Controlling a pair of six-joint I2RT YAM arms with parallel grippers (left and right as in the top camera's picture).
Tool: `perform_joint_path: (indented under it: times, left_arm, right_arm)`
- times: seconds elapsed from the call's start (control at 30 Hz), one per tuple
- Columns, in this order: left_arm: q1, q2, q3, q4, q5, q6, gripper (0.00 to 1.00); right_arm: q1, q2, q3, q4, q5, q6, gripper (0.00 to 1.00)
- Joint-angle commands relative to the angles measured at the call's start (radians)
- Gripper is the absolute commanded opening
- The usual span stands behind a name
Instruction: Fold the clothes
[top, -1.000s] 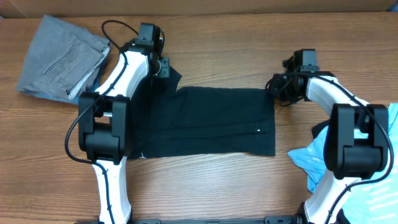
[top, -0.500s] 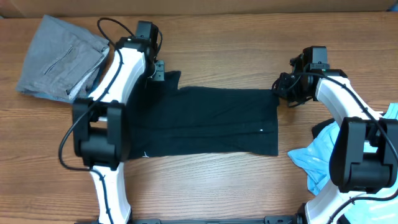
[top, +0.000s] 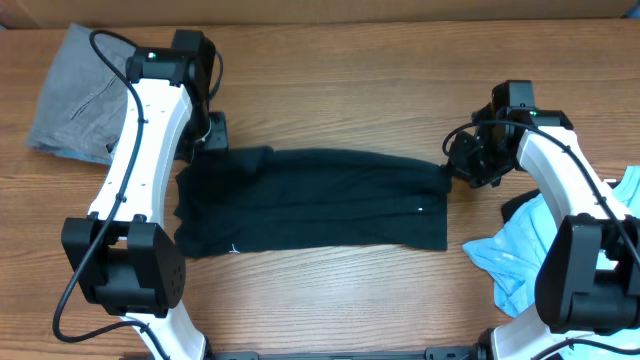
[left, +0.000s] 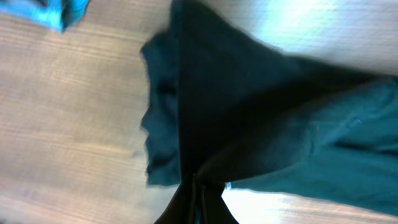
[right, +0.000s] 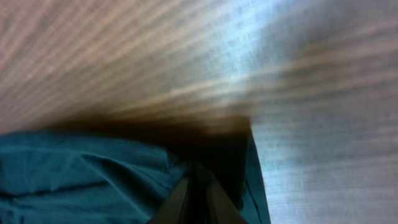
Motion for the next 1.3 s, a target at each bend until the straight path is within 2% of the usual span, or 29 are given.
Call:
perform_joint_path:
  times: [0.0, 0.17, 0.43, 0.53, 0.6, 0.63, 0.7, 0.77, 0.9, 1.03, 1.13, 1.23, 1.27]
  left_arm:
    - [0.002, -0.002, 0.007, -0.070, -0.083, -0.036, 0.04]
    - [0.010, -0.002, 0.006, -0.200, -0.172, -0.056, 0.04]
    - [0.026, -0.002, -0.143, -0.197, -0.172, -0.055, 0.04]
    - [0.026, -0.002, -0.242, -0.145, -0.169, -0.056, 0.06]
    - [0.026, -0.002, -0.285, -0.105, -0.145, -0.056, 0.31]
    - [0.026, -0.002, -0.291, -0.083, -0.142, -0.065, 0.40]
    - [0.026, -0.002, -0.290, -0.055, -0.129, -0.071, 0.45]
    - [0.026, -0.002, -0.286, -0.039, -0.117, -0.071, 0.51]
    - [0.026, -0.003, -0.276, -0.003, -0.093, -0.070, 0.53]
    - [0.026, -0.003, -0.220, 0.006, -0.061, -0.069, 0.53]
    - [0.026, -0.003, -0.157, 0.003, -0.031, -0.050, 0.54]
    - [0.026, -0.003, -0.104, -0.001, -0.029, -0.043, 0.55]
    - [0.026, -0.003, -0.096, -0.001, -0.029, -0.043, 0.56]
  right_arm:
    - [-0.003, -0.024, 0.009, -0.025, 0.009, 0.000, 0.11]
    - [-0.003, -0.024, 0.008, -0.102, 0.024, 0.000, 0.15]
    - [-0.003, -0.024, 0.006, -0.157, 0.078, 0.000, 0.16]
    - [-0.003, -0.023, 0.006, -0.144, 0.076, 0.001, 0.24]
    - [-0.003, -0.023, -0.003, -0.114, 0.075, 0.001, 0.35]
    - [-0.003, -0.023, -0.008, -0.103, 0.071, 0.001, 0.42]
    - [-0.002, -0.023, -0.019, -0.093, 0.069, 0.001, 0.57]
    - [-0.002, -0.023, -0.043, -0.081, 0.069, 0.001, 0.66]
    - [-0.002, -0.016, -0.165, 0.035, 0.048, -0.021, 0.73]
    - [-0.002, -0.010, -0.268, 0.143, -0.132, -0.089, 0.75]
    - [-0.002, -0.010, -0.323, 0.182, -0.143, -0.114, 0.73]
    - [0.001, -0.010, -0.369, 0.221, -0.281, -0.167, 0.58]
    - [0.003, -0.010, -0.377, 0.226, -0.278, -0.164, 0.49]
